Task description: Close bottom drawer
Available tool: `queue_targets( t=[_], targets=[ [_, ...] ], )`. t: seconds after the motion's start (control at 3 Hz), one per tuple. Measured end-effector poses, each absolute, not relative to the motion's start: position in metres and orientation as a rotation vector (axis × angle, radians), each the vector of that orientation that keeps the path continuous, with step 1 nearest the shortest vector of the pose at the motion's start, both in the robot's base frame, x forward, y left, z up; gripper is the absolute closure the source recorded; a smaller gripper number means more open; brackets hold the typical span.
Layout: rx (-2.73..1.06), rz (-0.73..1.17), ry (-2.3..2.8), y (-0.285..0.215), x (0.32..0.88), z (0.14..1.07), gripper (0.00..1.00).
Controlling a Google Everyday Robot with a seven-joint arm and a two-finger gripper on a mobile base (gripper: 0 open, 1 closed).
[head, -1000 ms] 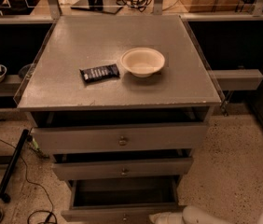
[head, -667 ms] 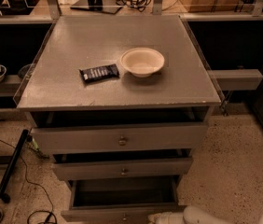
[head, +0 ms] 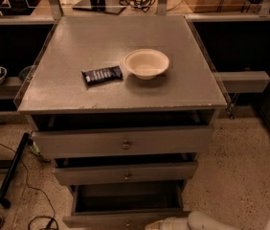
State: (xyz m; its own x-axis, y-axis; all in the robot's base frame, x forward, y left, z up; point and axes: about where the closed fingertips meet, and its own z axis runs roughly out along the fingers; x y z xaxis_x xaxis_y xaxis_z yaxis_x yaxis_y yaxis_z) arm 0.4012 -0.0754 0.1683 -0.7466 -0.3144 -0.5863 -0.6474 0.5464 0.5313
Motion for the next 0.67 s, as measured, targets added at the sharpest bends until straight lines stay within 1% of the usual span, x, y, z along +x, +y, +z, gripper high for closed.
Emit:
queue_targets(
  t=[0.33, 0.67],
  targets=[
    [-0.781, 1.062, 2.36, -0.0754, 0.4012, 0.1683, 1.0],
    [-0.696, 1.0, 2.356, -0.0764, 0.4098, 0.1694, 1.0]
  ],
)
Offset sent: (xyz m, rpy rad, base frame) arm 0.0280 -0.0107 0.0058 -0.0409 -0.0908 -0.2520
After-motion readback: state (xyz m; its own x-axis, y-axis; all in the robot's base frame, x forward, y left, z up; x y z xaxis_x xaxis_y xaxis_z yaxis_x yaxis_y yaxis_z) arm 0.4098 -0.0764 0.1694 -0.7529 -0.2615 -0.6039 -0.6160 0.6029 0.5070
